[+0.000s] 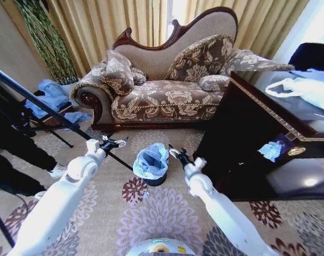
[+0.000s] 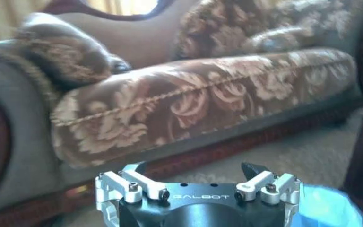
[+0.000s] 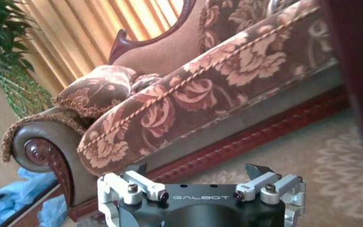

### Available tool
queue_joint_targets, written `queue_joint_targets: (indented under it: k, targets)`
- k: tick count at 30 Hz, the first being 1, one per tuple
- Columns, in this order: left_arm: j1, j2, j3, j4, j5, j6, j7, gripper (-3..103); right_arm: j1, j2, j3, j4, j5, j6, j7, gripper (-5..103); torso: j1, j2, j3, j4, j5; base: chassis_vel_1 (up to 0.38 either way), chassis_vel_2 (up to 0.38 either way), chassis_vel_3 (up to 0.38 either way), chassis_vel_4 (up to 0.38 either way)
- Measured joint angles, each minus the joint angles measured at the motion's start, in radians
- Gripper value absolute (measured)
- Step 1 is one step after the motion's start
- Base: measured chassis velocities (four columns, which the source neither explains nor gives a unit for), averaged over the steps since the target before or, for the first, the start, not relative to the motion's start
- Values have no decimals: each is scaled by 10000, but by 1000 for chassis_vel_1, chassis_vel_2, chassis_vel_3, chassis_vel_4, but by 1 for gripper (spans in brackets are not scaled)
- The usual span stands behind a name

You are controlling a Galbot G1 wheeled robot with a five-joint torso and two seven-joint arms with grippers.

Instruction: Place a garbage bag over the trash bin.

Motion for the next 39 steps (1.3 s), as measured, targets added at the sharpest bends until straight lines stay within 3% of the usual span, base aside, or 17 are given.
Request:
queue_joint_targets:
  k: [1,2,4,5,6,8,9,11,16,21,23,26,33,39]
  targets:
    - [-440,-20,450,682,447,-491,519,100,-229,6,83,111,-210,116,-18,100,0,0,0,9,-6,0,0,0,0]
    - [-440,-20,450,682,447,-491,519,100,-229,6,83,111,-210,116,-18,100,0,0,0,9,-6,0,0,0,0]
    - [-1420,-168,1381,1847,1192,-1174,1356,100,-471,64,144,149,-546,309,-39,100,1,0,0,10,-8,0,0,0,0]
    - [-1420,-168,1381,1847,1192,-1174,1356,100,-471,64,144,149,-546,309,-39,100,1,0,0,10,-8,0,0,0,0]
    - [-2023,-308,2047,2639,1539,-1692,1838,100,-532,129,162,149,-685,405,-34,100,1,0,0,3,5,0,0,0,0]
    - [-2918,-598,2956,3886,2099,-2757,2380,100,-578,223,188,149,-857,500,23,100,2,-1,2,3,-12,0,0,0,0]
    - [-2918,-598,2956,3886,2099,-2757,2380,100,-578,223,188,149,-857,500,23,100,2,-1,2,3,-12,0,0,0,0]
    - [-3795,-994,3718,5025,2533,-3646,2818,100,-613,293,212,161,-1086,587,70,100,2,0,1,10,2,0,0,0,0]
    - [-4650,-1572,4527,6222,3183,-4234,3434,100,-799,313,315,326,-1247,631,106,100,3,0,1,1,-2,0,0,0,0]
    - [-4613,-1524,4790,6099,3376,-3936,3644,100,-863,341,393,324,-1295,644,123,100,2,-1,2,7,-7,0,0,0,0]
    - [-4292,-1324,4766,5662,3458,-3369,3647,100,-837,350,413,199,-1337,665,135,100,2,-1,2,11,-3,0,0,0,0]
    - [-4098,-1205,4643,5443,3528,-3027,3639,100,-789,341,394,144,-1339,665,176,100,1,0,1,10,-7,0,0,0,0]
    - [-3891,-1171,4379,5503,3654,-2884,3609,101,-707,323,267,-42,-1364,658,333,100,2,0,1,8,-6,0,0,0,0]
    - [-3744,-1103,4209,5567,3660,-2869,3659,86,-644,353,112,-192,-1391,632,390,100,1,0,1,8,-6,0,0,0,0]
